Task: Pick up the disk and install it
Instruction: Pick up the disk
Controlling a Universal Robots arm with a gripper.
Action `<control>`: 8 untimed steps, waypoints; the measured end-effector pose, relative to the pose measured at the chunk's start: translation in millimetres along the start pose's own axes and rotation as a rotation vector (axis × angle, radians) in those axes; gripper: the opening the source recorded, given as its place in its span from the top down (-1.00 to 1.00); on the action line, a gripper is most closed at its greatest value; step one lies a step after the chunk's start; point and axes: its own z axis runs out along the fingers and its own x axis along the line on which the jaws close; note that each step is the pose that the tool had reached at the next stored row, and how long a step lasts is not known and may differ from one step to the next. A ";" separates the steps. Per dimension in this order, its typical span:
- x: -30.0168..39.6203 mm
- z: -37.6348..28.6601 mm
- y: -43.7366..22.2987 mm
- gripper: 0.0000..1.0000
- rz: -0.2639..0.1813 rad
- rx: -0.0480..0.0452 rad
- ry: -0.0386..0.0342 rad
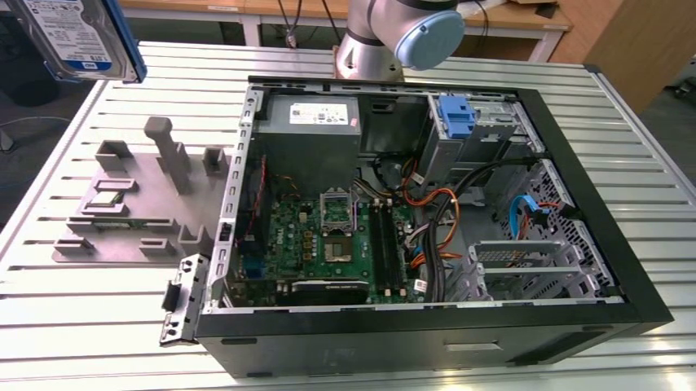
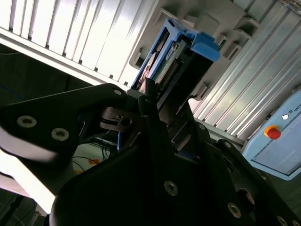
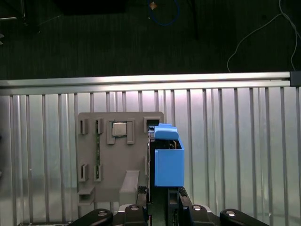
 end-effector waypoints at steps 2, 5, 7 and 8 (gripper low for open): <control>0.0 -0.3 0.0 0.31 0.000 -0.0001 0.0001; 0.0 -1.2 0.0 0.31 0.000 -0.0001 0.0000; 0.0 -1.2 0.0 0.31 0.000 0.0000 0.0000; 0.0 -1.3 0.0 0.31 0.000 0.0000 0.0000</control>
